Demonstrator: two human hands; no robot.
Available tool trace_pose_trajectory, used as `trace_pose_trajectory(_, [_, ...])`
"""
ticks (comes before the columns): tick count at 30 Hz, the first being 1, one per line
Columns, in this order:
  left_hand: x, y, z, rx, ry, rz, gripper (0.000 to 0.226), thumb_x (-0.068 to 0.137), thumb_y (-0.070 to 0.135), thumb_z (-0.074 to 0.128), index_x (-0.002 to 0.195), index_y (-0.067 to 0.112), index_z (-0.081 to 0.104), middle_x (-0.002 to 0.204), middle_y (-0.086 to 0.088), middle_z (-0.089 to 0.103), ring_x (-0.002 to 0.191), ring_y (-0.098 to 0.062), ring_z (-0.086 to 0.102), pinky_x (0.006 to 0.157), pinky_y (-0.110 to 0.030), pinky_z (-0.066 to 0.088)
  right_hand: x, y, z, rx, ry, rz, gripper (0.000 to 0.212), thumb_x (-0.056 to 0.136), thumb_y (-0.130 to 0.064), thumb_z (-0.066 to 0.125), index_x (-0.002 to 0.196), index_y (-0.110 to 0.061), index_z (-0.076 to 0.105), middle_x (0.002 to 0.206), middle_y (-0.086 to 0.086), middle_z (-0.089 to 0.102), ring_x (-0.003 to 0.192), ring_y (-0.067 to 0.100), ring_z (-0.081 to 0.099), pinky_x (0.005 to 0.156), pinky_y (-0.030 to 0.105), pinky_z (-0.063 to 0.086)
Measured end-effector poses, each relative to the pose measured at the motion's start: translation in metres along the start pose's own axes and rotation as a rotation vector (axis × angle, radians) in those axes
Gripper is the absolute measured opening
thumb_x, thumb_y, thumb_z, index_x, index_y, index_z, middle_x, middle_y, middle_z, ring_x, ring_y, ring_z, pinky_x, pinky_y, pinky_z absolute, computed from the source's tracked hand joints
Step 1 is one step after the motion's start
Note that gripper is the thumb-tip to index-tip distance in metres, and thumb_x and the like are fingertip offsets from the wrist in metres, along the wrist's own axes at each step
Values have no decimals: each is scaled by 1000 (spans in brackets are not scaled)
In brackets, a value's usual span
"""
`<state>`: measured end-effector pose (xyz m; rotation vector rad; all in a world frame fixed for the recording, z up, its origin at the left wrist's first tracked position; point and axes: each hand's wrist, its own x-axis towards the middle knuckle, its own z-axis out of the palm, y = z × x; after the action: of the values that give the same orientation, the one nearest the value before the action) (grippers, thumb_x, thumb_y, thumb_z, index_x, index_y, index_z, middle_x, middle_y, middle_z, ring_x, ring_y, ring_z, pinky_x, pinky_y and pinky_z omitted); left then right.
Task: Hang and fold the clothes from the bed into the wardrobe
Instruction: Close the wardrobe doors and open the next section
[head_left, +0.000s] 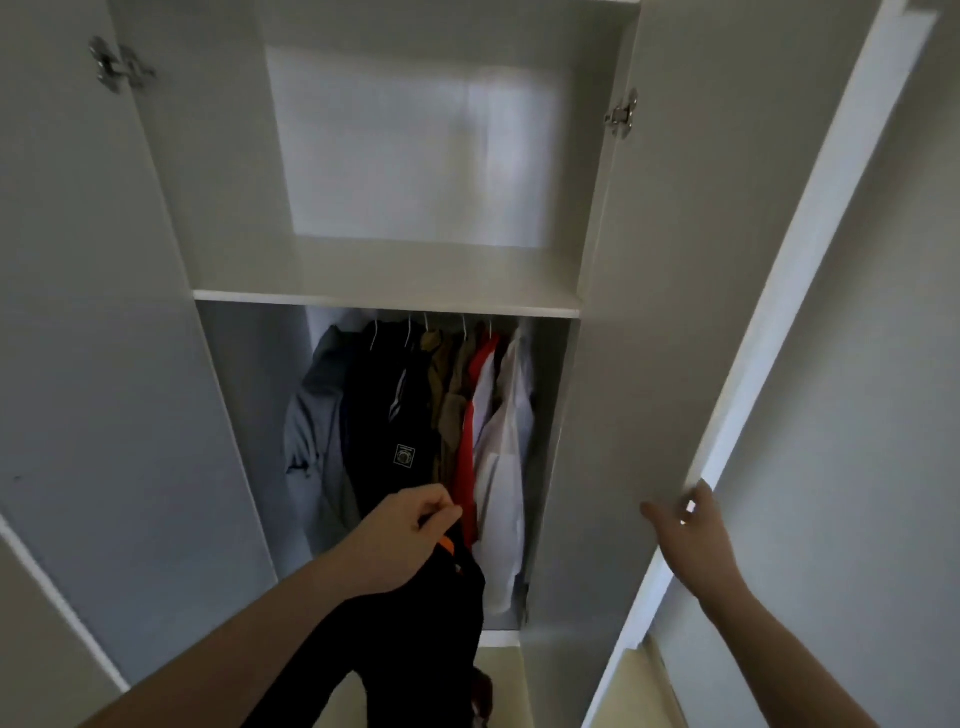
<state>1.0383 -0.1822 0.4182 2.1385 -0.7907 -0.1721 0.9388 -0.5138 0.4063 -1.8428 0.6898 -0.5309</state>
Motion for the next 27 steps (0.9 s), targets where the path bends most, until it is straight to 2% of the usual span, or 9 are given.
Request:
trace_pose_trajectory(2, [1, -3, -6, 37, 43, -36, 33, 107, 36, 50, 79, 20, 51, 70, -6, 49, 59, -12, 50, 62, -19, 38, 8, 1, 9, -38, 2, -43, 39, 90, -18, 73, 120, -17, 47, 104, -8, 63, 98, 24, 66, 66, 21, 44])
trace_pose_trajectory(4, [-2, -9, -11, 71, 98, -85, 32, 107, 37, 49, 80, 20, 53, 74, -10, 52, 63, -21, 51, 62, -21, 38, 8, 3, 14, -50, 20, -61, 35, 91, -22, 71, 115, -23, 45, 102, -9, 63, 90, 19, 65, 64, 24, 43])
trace_pose_trajectory(8, [-18, -25, -17, 79, 174, -184, 33, 107, 35, 50, 81, 15, 56, 68, -2, 53, 61, -6, 50, 63, -19, 39, -12, 6, 33, -58, -84, -123, 43, 95, -26, 69, 132, -25, 46, 120, -3, 61, 107, 26, 64, 86, 42, 57])
trace_pose_trajectory(12, [-39, -42, -25, 77, 222, -264, 34, 107, 35, 50, 76, 20, 54, 64, 6, 52, 56, -3, 49, 59, -17, 38, -29, -10, 67, -64, -273, -198, 60, 97, -26, 65, 149, -32, 36, 140, -5, 53, 125, 25, 56, 105, 55, 52])
trace_pose_trajectory(17, [-61, -56, -42, 18, 254, -272, 37, 107, 36, 50, 69, 33, 50, 61, 7, 47, 55, -4, 43, 60, -15, 38, -40, -32, 121, -26, -493, -231, 95, 96, -21, 67, 164, -32, 1, 160, -11, 31, 142, 13, 38, 109, 39, 48])
trace_pose_trajectory(20, [-69, -62, -56, 44, 264, -274, 37, 106, 38, 50, 69, 38, 50, 60, 9, 49, 56, -4, 45, 60, -16, 40, -38, -48, 157, -39, -565, -290, 90, 96, -23, 68, 161, -24, 5, 163, -5, 27, 145, 18, 36, 110, 42, 48])
trace_pose_trajectory(22, [-72, -66, -68, 56, 275, -279, 35, 106, 41, 49, 72, 32, 49, 61, 8, 48, 56, -3, 46, 62, -14, 41, -33, -56, 181, -119, -594, -317, 95, 98, -23, 66, 163, -17, -2, 171, -2, 8, 153, 24, 26, 116, 48, 43])
trace_pose_trajectory(25, [-73, -71, -88, 35, 280, -252, 35, 105, 45, 48, 75, 27, 48, 65, -1, 46, 56, -3, 44, 61, -15, 41, -22, -64, 212, -188, -631, -338, 98, 97, -23, 67, 164, -14, -4, 172, -4, 1, 152, 24, 27, 111, 31, 39])
trace_pose_trajectory(27, [-70, -73, -98, 27, 274, -255, 35, 103, 48, 48, 77, 25, 51, 69, -5, 49, 60, -4, 47, 63, -18, 41, -14, -70, 230, -200, -671, -348, 99, 97, -24, 67, 165, -17, -4, 172, -5, 4, 153, 24, 27, 114, 33, 37])
